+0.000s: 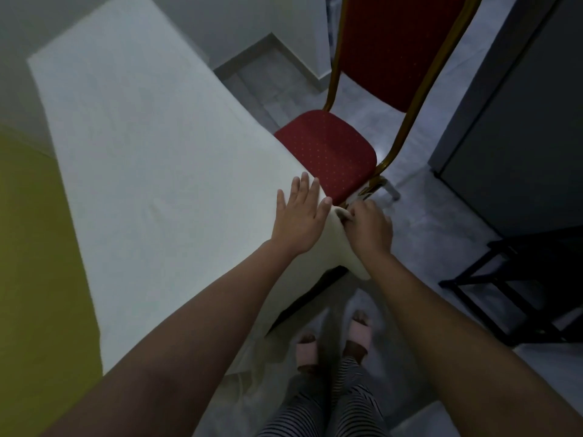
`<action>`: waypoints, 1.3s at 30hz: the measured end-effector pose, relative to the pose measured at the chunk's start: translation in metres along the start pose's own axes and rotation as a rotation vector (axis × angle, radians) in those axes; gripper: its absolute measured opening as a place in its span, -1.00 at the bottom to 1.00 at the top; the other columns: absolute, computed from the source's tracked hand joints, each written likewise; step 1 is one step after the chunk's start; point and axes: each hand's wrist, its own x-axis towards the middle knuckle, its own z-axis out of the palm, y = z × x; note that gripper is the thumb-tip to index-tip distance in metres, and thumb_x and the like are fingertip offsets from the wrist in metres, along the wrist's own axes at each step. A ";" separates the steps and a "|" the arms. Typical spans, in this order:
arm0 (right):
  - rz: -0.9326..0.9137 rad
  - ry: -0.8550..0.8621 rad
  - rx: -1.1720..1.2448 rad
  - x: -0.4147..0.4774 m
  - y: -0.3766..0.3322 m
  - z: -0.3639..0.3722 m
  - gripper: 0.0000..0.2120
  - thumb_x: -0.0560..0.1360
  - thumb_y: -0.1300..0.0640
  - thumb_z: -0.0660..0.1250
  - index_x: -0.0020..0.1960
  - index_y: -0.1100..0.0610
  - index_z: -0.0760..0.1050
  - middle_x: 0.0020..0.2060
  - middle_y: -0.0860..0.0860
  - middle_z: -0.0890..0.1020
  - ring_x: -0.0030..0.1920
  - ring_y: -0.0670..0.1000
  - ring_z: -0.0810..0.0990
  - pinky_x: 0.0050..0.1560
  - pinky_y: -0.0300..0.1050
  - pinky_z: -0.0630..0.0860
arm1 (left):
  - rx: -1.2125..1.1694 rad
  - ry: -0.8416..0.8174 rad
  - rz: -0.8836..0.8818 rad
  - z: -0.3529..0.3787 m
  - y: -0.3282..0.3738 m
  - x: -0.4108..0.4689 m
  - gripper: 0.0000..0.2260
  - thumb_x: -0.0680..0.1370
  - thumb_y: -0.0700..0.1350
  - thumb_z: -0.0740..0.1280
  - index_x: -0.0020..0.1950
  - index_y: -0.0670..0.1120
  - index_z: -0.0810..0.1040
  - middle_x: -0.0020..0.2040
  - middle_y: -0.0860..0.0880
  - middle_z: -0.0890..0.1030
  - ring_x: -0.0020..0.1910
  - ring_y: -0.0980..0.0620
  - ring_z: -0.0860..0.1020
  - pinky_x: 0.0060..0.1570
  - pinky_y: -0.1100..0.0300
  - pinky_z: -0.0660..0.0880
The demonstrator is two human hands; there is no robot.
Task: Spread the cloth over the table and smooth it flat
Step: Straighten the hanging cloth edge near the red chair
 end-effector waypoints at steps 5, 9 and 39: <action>-0.064 0.070 -0.084 0.001 0.019 -0.007 -0.87 0.50 0.22 0.25 -0.17 0.06 0.52 -0.25 -0.05 0.58 -0.20 0.02 0.53 -0.07 -0.06 0.25 | 0.007 0.007 -0.005 0.000 0.001 -0.002 -0.46 0.65 0.17 -0.16 0.58 -0.03 -0.06 0.59 -0.04 -0.14 0.55 0.03 -0.21 0.48 -0.06 -0.27; -0.144 0.072 -0.223 0.002 0.038 -0.015 -0.85 0.49 0.22 0.24 -0.09 0.04 0.56 -0.24 -0.04 0.62 -0.20 0.03 0.54 -0.06 -0.05 0.27 | 0.032 0.004 -0.007 -0.001 0.008 0.000 -0.47 0.65 0.16 -0.15 0.58 -0.03 -0.04 0.59 -0.06 -0.13 0.55 0.01 -0.20 0.47 -0.08 -0.26; 0.092 0.108 0.252 -0.036 0.002 0.012 -0.80 0.56 0.18 0.23 0.09 0.12 0.59 -0.21 0.04 0.64 -0.25 -0.07 0.43 -0.10 -0.10 0.44 | 0.039 0.053 -0.023 0.005 0.010 0.003 -0.49 0.66 0.15 -0.15 0.58 -0.01 0.05 0.59 -0.04 -0.07 0.55 0.04 -0.18 0.48 -0.06 -0.25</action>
